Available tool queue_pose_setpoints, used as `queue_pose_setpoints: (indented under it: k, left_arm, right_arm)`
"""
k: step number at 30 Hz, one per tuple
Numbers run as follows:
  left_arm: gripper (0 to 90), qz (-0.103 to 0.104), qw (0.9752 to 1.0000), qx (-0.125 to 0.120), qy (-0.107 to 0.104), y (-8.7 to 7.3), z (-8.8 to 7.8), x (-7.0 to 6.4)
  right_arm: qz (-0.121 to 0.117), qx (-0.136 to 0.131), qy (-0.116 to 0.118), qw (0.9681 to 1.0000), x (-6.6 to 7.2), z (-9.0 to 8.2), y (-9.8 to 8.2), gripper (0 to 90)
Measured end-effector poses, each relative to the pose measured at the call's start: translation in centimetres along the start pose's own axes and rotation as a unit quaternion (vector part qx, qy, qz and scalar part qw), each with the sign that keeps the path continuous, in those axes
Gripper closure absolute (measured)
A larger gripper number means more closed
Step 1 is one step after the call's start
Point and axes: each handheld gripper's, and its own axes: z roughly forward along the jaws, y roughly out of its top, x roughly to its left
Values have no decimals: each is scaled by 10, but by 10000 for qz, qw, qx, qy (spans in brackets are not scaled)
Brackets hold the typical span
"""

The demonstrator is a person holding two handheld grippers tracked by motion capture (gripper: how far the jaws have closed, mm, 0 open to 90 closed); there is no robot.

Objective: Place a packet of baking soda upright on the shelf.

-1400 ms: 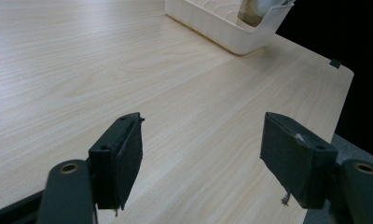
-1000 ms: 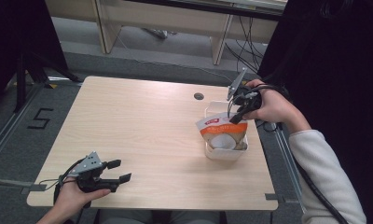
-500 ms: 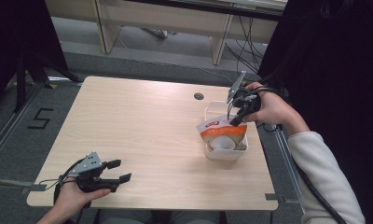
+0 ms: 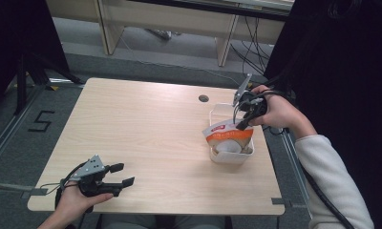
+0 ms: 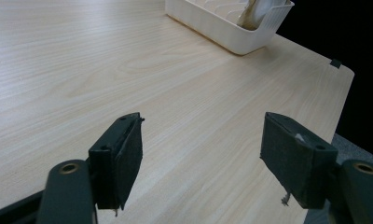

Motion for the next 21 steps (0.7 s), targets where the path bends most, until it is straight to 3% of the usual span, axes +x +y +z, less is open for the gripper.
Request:
queue_pose_setpoints:
  k: [21]
  left_arm:
    - [287,22,10000,19,3,0,0,0]
  right_arm:
    - [64,95,-11,9999,-1,9,-5,900]
